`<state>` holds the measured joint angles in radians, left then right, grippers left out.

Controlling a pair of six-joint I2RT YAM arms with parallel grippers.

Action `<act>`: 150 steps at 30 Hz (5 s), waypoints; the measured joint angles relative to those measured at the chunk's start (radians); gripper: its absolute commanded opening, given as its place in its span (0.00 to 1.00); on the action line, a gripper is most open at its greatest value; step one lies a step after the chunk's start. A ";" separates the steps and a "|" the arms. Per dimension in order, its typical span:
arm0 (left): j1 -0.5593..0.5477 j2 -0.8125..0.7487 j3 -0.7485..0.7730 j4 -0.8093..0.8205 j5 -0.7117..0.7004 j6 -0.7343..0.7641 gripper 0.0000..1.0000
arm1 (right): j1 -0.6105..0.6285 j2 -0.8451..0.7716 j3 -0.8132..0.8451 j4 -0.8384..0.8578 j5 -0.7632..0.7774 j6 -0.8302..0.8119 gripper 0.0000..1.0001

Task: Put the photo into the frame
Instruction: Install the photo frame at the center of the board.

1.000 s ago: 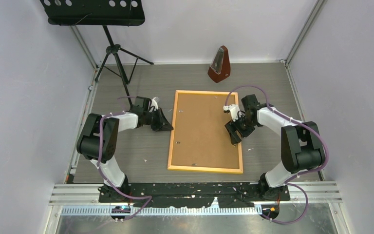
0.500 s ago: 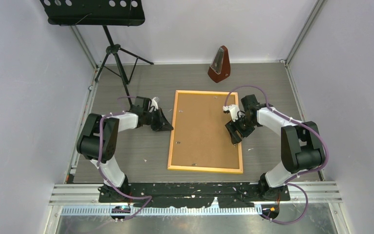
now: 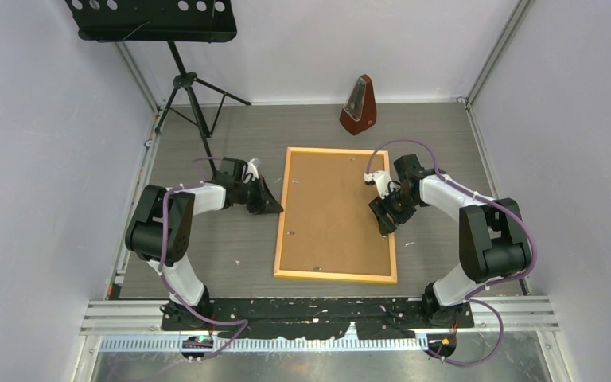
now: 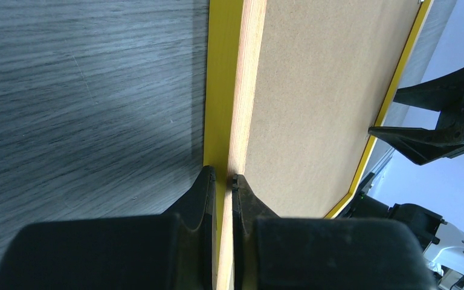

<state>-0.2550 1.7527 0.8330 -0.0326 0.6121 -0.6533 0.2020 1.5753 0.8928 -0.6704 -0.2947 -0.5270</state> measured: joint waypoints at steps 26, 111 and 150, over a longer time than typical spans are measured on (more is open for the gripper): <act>-0.006 0.008 0.000 0.016 0.009 0.001 0.00 | 0.000 0.005 0.019 -0.060 0.004 -0.227 0.68; -0.236 0.330 0.719 -0.562 -0.452 0.294 0.66 | -0.180 0.027 0.031 0.079 -0.009 0.080 0.12; -0.269 0.313 0.674 -0.510 -0.525 0.328 0.61 | -0.187 0.028 0.030 0.079 -0.018 0.081 0.12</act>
<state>-0.5243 2.0655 1.5074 -0.5430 0.0872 -0.3248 0.0154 1.6032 0.9230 -0.5911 -0.3130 -0.4461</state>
